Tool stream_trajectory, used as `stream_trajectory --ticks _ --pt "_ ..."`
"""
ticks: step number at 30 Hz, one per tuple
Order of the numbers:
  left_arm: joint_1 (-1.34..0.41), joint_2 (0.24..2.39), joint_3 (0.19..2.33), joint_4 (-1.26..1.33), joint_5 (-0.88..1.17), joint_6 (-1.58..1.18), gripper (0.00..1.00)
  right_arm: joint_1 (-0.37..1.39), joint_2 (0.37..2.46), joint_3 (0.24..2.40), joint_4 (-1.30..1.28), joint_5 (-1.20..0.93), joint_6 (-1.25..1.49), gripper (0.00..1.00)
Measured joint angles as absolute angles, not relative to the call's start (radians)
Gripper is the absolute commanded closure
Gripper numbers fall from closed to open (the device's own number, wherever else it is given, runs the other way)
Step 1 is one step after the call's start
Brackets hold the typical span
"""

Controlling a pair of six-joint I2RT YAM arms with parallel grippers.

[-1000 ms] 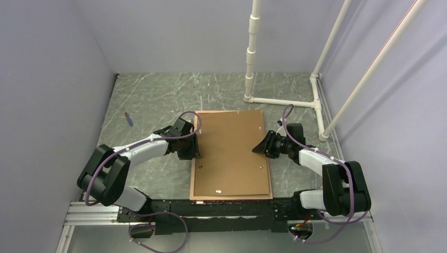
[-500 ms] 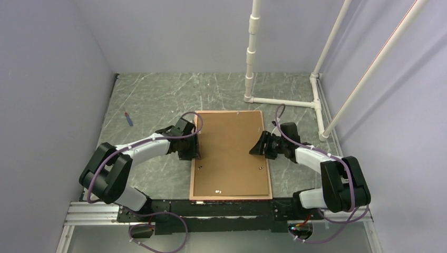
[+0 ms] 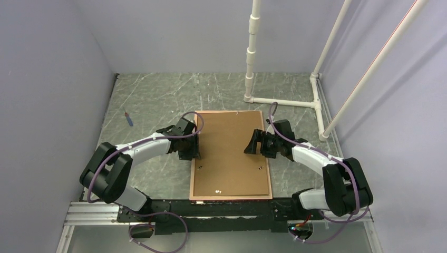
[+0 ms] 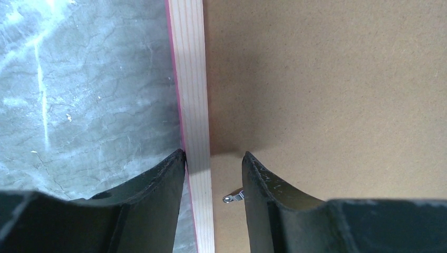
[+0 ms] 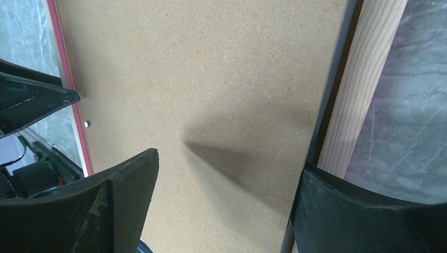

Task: Put the photo into the frame
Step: Place the photo frame item in the photo frame.

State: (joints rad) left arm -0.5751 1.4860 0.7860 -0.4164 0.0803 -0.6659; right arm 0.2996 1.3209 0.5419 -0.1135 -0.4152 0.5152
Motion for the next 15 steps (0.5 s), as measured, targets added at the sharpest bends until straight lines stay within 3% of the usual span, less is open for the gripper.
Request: stream_trajectory --ticks 15 --pt "-0.587 1.486 0.798 -0.432 0.061 -0.666 0.46 0.371 1.312 0.615 -0.249 -0.267 0.479 0.04"
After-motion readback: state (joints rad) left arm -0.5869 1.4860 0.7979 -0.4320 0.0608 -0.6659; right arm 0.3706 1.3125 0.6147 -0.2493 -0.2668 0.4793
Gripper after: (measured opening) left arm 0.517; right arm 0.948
